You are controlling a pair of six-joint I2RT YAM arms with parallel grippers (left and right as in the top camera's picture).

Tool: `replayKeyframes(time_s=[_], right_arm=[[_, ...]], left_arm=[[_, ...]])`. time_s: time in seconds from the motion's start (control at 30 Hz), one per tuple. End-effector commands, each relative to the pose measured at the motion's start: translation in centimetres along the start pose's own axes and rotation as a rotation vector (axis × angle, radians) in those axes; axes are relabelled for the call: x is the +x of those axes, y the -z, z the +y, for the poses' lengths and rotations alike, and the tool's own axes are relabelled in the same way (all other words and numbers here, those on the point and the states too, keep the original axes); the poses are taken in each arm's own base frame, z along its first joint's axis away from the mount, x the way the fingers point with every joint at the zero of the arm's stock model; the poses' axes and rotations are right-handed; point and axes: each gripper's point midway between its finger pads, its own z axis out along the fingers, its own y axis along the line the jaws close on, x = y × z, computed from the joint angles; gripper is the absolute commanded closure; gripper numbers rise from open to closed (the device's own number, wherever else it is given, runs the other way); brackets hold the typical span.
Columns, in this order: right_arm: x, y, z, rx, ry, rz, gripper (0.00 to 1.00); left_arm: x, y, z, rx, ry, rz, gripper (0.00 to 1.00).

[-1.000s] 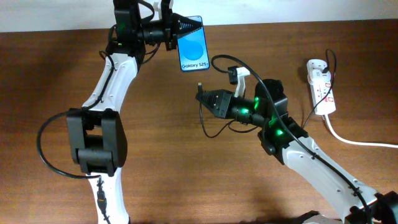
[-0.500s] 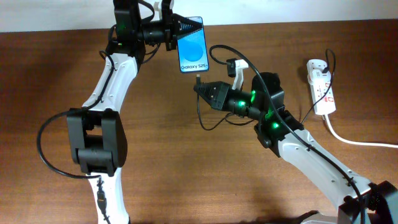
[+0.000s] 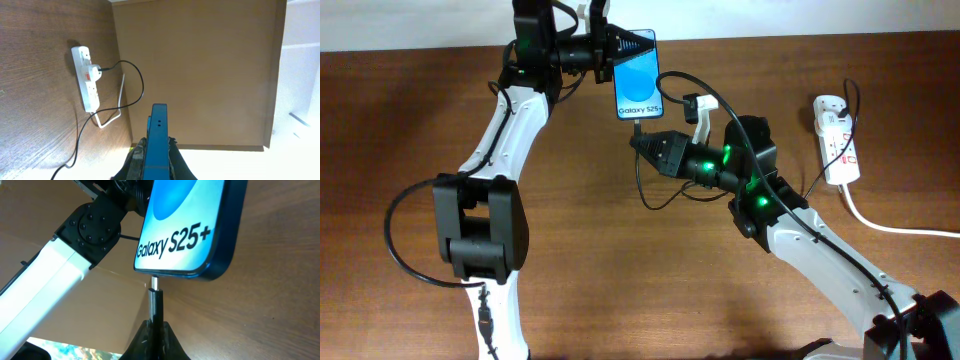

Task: Plug charger to phone and switch on socket
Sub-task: 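Push the USB-C plug upward into the phone's bottom port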

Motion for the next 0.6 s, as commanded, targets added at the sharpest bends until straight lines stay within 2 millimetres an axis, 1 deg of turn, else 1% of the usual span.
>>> replayKeyframes(time_s=[0.0, 0.13, 0.3, 0.43, 0.57], right_arm=[[-0.5, -0.2, 1.2, -0.024, 0.021, -0.007, 0.96], [-1.0, 0.1, 0.8, -0.017, 0.001, -0.018, 0.96], [-0.7, 0.1, 1.0, -0.025, -0.019, -0.004, 0.96], [-0.8, 0.1, 1.0, -0.028, -0.024, -0.005, 0.96], [-1.7, 0.7, 0.5, -0.021, -0.047, -0.022, 0.96]], left_arm=[[0.4, -0.2, -1.4, 0.015, -0.056, 0.019, 1.0], [0.5, -0.1, -1.5, 0.018, -0.056, 0.027, 1.0], [0.4, 0.1, -1.4, 0.017, -0.055, 0.022, 1.0], [0.2, 0.7, -1.4, 0.018, -0.054, 0.02, 1.0], [0.2, 0.7, -1.4, 0.019, -0.055, 0.022, 1.0]])
